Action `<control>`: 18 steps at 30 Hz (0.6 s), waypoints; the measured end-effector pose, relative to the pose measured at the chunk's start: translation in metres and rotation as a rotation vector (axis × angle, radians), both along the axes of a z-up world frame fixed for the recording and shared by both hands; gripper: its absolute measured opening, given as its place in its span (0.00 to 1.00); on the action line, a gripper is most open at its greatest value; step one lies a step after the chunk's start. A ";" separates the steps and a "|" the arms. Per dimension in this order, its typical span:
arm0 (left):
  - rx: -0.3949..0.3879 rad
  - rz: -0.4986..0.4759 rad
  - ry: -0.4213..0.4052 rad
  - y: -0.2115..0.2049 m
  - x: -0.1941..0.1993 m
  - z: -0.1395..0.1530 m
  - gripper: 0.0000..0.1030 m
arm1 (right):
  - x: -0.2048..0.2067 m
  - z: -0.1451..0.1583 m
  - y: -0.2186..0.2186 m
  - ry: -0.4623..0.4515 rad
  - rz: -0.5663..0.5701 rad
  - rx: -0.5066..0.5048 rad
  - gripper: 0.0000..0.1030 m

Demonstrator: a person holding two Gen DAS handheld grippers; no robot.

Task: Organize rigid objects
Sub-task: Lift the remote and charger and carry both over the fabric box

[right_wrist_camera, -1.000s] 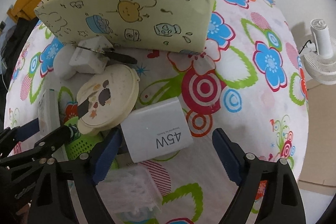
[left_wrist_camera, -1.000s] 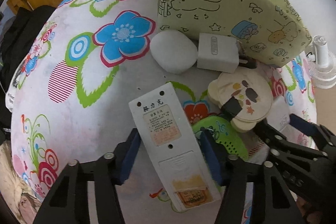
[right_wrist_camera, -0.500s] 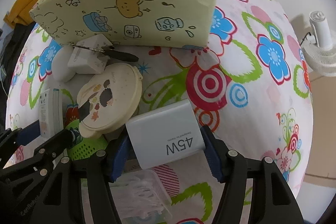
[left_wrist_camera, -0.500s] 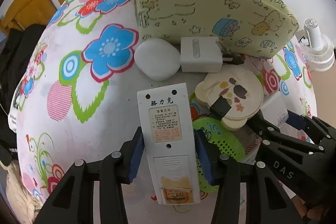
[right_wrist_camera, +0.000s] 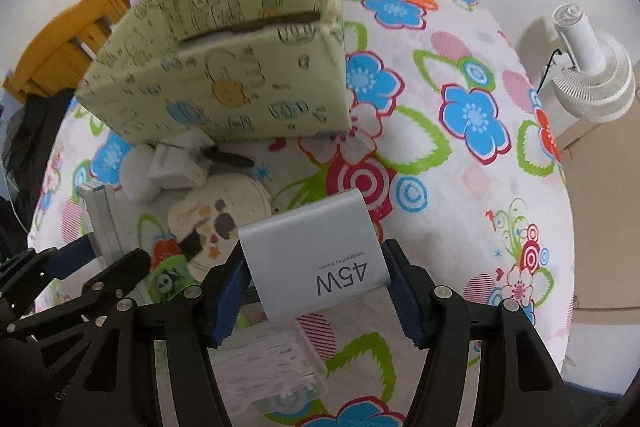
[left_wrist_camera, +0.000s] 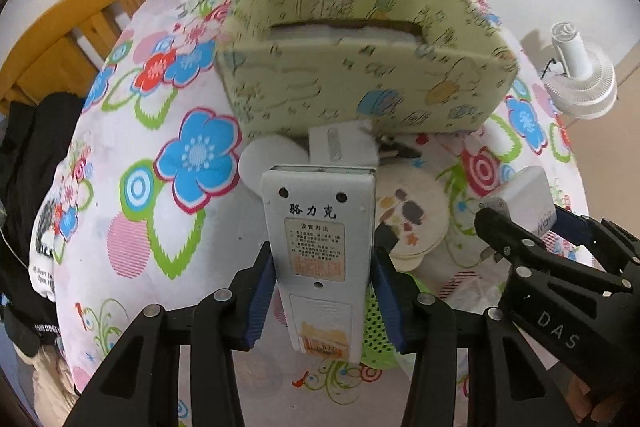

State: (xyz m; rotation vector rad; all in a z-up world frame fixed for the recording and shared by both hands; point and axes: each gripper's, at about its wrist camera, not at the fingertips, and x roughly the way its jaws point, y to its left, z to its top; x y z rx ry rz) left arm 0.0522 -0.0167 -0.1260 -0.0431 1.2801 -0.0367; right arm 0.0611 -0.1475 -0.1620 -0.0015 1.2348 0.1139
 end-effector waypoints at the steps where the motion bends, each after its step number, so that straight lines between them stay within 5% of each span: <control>1: 0.000 -0.007 -0.008 0.001 -0.003 0.000 0.46 | 0.002 0.000 0.004 -0.005 -0.002 0.003 0.65; 18: 0.035 -0.061 -0.098 -0.007 -0.008 0.043 0.46 | -0.013 0.054 0.000 -0.105 -0.053 0.017 0.65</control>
